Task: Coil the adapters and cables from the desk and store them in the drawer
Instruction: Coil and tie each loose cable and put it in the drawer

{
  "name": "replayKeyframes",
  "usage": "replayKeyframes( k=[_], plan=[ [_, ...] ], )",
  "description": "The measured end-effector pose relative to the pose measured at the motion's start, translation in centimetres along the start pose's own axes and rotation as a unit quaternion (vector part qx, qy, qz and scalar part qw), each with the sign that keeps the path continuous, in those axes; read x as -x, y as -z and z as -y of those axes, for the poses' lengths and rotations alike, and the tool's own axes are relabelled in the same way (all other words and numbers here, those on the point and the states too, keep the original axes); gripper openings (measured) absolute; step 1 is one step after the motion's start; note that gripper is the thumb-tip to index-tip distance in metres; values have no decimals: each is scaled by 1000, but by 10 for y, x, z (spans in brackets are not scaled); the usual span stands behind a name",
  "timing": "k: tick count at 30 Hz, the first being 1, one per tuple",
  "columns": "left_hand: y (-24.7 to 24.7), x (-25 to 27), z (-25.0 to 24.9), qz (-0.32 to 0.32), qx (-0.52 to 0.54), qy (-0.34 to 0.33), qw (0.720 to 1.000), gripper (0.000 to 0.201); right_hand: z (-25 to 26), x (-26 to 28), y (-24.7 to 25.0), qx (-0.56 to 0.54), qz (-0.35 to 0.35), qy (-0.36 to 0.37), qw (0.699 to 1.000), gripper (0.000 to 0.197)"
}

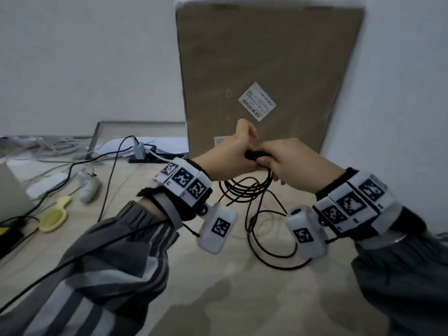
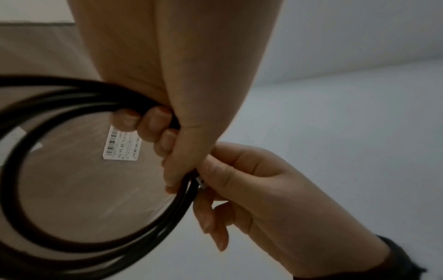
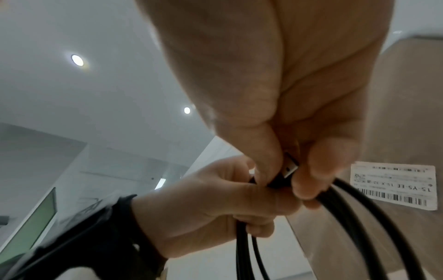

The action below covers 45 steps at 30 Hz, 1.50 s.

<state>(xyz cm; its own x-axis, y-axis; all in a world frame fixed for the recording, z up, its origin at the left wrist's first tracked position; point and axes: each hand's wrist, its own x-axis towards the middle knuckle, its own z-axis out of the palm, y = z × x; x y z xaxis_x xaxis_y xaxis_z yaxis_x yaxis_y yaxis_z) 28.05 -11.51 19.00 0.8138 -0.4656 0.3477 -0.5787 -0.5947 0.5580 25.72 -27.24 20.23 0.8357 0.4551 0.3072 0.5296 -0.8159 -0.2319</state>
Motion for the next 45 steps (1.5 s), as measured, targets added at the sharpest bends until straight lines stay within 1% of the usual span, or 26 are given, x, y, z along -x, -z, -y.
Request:
replayKeyframes(
  k=[3, 5, 6, 8, 11, 14, 17, 18, 19, 21, 22, 24, 26, 28, 29, 30, 31, 33, 34, 36, 38, 39, 40, 42, 44, 45],
  plan=[
    [16, 5, -23, 1, 11, 8, 1000, 48, 11, 7, 26, 24, 2, 3, 1000, 15],
    [20, 12, -32, -17, 44, 16, 999, 34, 15, 16, 40, 37, -18, -6, 999, 14],
    [20, 16, -35, -34, 78, 20, 996, 22, 15, 20, 44, 12, -44, -18, 999, 15],
    [17, 24, -39, -72, 182, 33, 980, 6, 13, 31, 46, -114, -108, -59, 986, 23],
    [3, 37, -47, -85, 352, 82, 928, 8, 10, 48, 39, -298, -195, -107, 928, 27],
    [-8, 45, -63, -58, 463, 96, 879, 15, 16, 62, 26, -444, -255, -159, 844, 26],
    [-6, 44, -83, -73, 580, 108, 804, 25, 26, 75, 11, -557, -243, -195, 770, 27],
    [-4, 43, -88, -77, 596, 108, 792, 26, 28, 79, 7, -578, -227, -202, 757, 27],
    [-3, 43, -92, -81, 588, 106, 798, 27, 29, 84, 5, -585, -209, -205, 756, 26],
    [-1, 46, -98, -82, 538, 103, 833, 28, 28, 96, 3, -575, -159, -200, 777, 21],
    [1, 48, -100, -78, 513, 108, 848, 28, 28, 102, 4, -557, -134, -192, 797, 19],
    [7, 55, -103, -52, 473, 119, 872, 28, 25, 110, 11, -450, -95, -173, 871, 19],
    [13, 60, -106, -8, 424, 124, 897, 27, 21, 114, 25, -290, -74, -146, 943, 30],
    [15, 63, -111, 41, 330, 117, 936, 25, 22, 114, 45, -164, -76, -101, 978, 48],
    [15, 64, -114, 66, 273, 107, 954, 25, 25, 113, 54, -114, -71, -72, 988, 51],
    [15, 65, -117, 91, 221, 95, 966, 24, 30, 111, 61, -60, -48, -47, 996, 47],
    [15, 66, -120, 116, 179, 86, 973, 22, 35, 108, 65, 0, -11, -24, 1000, 35],
    [18, 67, -123, 159, 143, 79, 974, 19, 43, 104, 72, 66, 56, -5, 996, 8],
    [19, 67, -122, 166, 148, 79, 972, 18, 45, 103, 74, 63, 63, 0, 996, 6],
    [20, 66, -117, 130, 185, 69, 972, 14, 42, 99, 76, 28, 23, -11, 999, 8],
    [19, 64, -107, 35, 244, 49, 968, 6, 34, 96, 73, -28, -77, -55, 995, 12],
    [18, 63, -101, -5, 280, 47, 959, 5, 29, 95, 70, -94, -130, -85, 983, 14],
    [16, 62, -95, -27, 311, 51, 949, 9, 26, 93, 66, -186, -178, -117, 959, 17],
    [8, 62, -77, -20, 344, 79, 935, 34, 20, 91, 62, -364, -254, -176, 879, 20],
    [-5, 63, -67, 17, 361, 92, 928, 65, 21, 88, 61, -490, -291, -212, 794, 20],
    [-12, 62, -66, 32, 364, 87, 927, 70, 23, 86, 59, -535, -296, -219, 760, 20]
  ],
)
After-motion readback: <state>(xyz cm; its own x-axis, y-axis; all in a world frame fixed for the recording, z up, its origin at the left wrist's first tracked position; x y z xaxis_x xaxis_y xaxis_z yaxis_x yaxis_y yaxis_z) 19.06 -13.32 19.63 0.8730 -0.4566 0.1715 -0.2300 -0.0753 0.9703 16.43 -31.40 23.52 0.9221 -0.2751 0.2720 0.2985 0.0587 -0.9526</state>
